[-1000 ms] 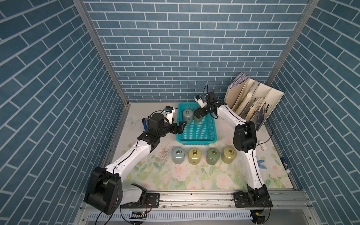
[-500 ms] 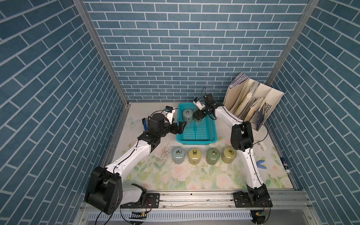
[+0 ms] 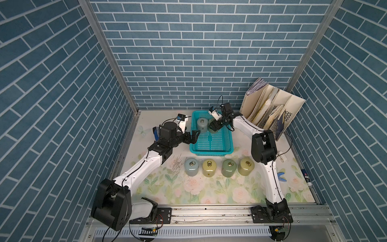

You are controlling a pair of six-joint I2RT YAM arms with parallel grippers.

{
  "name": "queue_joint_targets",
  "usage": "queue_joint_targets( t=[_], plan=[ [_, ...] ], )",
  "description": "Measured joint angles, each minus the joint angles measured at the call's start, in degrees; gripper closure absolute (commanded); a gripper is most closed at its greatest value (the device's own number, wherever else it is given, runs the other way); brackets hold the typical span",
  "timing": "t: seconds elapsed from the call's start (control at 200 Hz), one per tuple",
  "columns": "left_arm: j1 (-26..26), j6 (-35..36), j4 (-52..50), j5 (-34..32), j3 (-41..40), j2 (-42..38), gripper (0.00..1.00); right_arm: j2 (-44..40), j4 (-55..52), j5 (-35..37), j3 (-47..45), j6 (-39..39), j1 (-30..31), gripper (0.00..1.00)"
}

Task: Take the tea canister out of the basket
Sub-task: Pick up the tea canister from the basket, then place the tea canister at the center of the board.

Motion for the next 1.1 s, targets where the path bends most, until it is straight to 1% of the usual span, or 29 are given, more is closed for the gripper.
queue_joint_targets(
  t=[0.17,0.32,0.49,0.625,0.76,0.95,1.1],
  plan=[
    [0.1,0.1,-1.4,-2.1,0.6,0.0,0.00,-8.0,0.4,2.0,-9.5,0.0,1.8,1.00],
    [1.5,-0.1,-2.8,-3.5,1.1,-1.4,0.00,-14.5,0.8,4.8,-12.9,0.0,4.6,1.00],
    [6.3,-1.1,-4.3,-5.2,1.1,-4.4,0.00,-21.5,2.7,6.0,-14.6,0.0,9.6,1.00],
    [12.2,-3.0,-5.9,-6.3,1.0,-6.7,0.00,-25.3,5.1,4.3,-16.4,0.0,14.6,1.00],
    [18.1,-5.6,-6.2,-7.0,0.0,-9.4,0.00,-26.8,7.3,1.7,-18.9,0.0,20.0,1.00],
    [23.1,-8.5,-6.6,-8.0,-1.9,-12.0,0.00,-25.8,8.3,0.8,-19.9,0.0,28.4,1.00],
    [26.6,-9.5,-7.1,-8.4,-2.7,-12.2,0.00,-22.5,9.4,0.8,-19.8,0.0,34.1,1.00]
  ],
)
